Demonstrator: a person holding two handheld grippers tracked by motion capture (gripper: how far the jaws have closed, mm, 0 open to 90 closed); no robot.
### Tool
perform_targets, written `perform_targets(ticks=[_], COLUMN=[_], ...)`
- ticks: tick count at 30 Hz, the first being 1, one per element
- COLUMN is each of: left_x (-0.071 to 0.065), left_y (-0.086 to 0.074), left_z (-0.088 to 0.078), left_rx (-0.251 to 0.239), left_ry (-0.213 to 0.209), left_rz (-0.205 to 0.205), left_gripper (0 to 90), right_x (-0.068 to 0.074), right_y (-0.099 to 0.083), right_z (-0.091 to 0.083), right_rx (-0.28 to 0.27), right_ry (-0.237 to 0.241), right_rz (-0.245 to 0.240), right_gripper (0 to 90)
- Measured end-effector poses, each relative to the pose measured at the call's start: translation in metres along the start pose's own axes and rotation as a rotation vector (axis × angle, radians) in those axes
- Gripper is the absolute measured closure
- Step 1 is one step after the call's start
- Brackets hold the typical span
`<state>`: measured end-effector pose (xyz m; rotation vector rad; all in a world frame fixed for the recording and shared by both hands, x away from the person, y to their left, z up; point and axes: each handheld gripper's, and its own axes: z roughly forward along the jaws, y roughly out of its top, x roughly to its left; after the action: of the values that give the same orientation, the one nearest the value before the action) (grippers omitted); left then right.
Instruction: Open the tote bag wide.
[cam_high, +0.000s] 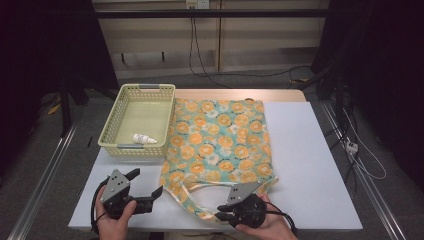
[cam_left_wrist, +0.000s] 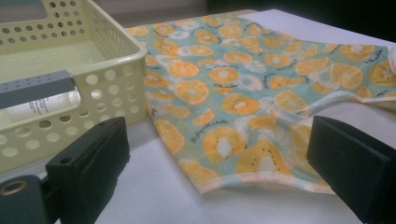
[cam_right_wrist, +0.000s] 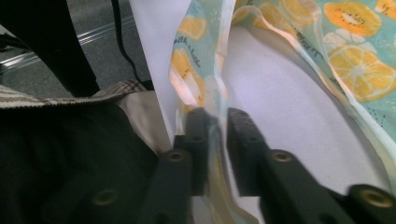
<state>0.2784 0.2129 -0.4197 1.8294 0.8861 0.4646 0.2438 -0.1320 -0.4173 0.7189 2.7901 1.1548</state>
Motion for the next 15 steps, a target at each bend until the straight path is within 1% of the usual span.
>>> perform_targets(ticks=[1, 4, 8, 10, 11, 12, 13, 14, 15], left_x=[0.000, 0.000, 0.000, 0.000, 0.000, 0.000, 0.000, 0.001, 0.001], left_y=[0.000, 0.000, 0.000, 0.000, 0.000, 0.000, 0.000, 0.000, 0.000], left_z=[0.000, 0.000, 0.000, 0.000, 0.000, 0.000, 0.000, 0.000, 0.001], left_rx=[0.000, -0.001, 0.000, 0.002, 0.003, 0.002, 0.002, 0.002, 0.002], left_ry=[0.001, 0.001, 0.001, 0.000, 0.000, -0.001, -0.002, -0.002, -0.002], left_rz=[0.003, 0.003, 0.014, 0.007, 0.008, 0.008, 0.009, 0.009, 0.009], left_gripper=[5.6, 5.6, 5.6, 5.6, 5.6, 5.6, 5.6, 5.6, 5.6], right_x=[-0.003, -0.006, -0.013, -0.018, -0.021, -0.026, -0.026, -0.031, -0.031], right_y=[0.000, -0.001, 0.002, 0.004, 0.005, 0.009, 0.009, 0.013, 0.013], right_z=[0.002, 0.002, -0.001, -0.004, -0.006, -0.009, -0.009, -0.012, -0.012], right_rx=[0.011, 0.008, -0.011, -0.029, -0.038, -0.054, -0.054, -0.063, -0.063], right_ry=[0.009, 0.007, -0.016, -0.030, -0.039, -0.056, -0.056, -0.072, -0.072], right_rz=[0.002, 0.009, 0.020, 0.036, 0.036, 0.043, 0.043, 0.041, 0.041], right_gripper=[87.8, 89.8, 90.0, 90.0, 90.0, 90.0, 90.0, 90.0, 90.0])
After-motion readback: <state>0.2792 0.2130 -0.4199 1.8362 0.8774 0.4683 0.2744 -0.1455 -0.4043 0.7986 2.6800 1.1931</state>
